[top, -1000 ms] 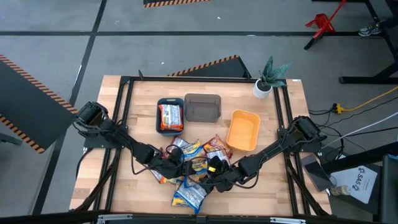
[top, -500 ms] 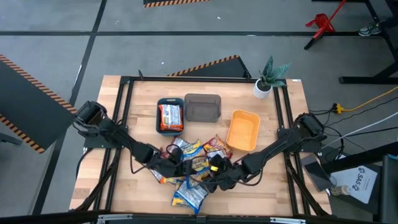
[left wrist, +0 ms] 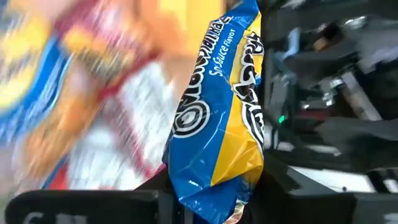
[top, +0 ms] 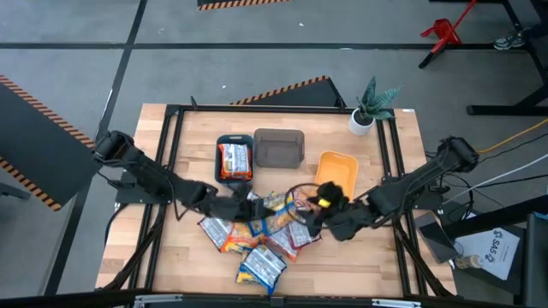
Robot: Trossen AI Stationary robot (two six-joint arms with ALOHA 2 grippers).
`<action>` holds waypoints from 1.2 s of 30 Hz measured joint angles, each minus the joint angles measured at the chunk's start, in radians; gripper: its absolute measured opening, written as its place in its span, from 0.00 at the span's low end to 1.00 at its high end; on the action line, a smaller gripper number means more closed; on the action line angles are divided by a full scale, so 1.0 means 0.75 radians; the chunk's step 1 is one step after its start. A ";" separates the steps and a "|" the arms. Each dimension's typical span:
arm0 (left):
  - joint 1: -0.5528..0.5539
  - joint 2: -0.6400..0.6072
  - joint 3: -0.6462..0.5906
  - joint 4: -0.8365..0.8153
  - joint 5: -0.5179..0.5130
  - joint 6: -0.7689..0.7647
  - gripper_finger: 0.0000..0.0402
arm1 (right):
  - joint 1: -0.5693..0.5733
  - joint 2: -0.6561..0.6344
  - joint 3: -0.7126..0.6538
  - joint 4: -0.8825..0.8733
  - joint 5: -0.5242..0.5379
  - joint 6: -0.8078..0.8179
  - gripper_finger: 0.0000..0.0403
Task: Sort Maruchan noodles
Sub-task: Put the blue noodle pack into the black transparent bin
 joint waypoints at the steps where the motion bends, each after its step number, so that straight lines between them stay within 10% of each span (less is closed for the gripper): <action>1: 0.028 -0.023 0.000 0.004 -0.006 0.047 0.25 | 0.000 -0.029 0.000 -0.043 0.037 0.020 0.69; 12: 0.631 -0.247 0.001 -0.210 0.535 0.612 0.25 | -0.068 -0.128 0.000 -0.248 0.117 0.061 0.69; 22: 1.198 -0.100 -0.001 -0.335 1.069 0.960 0.25 | -0.188 -0.115 -0.002 -0.290 0.081 0.009 0.69; 36: 1.281 0.127 0.043 -0.293 1.220 1.031 0.24 | -0.341 -0.115 -0.002 -0.303 0.022 -0.081 0.69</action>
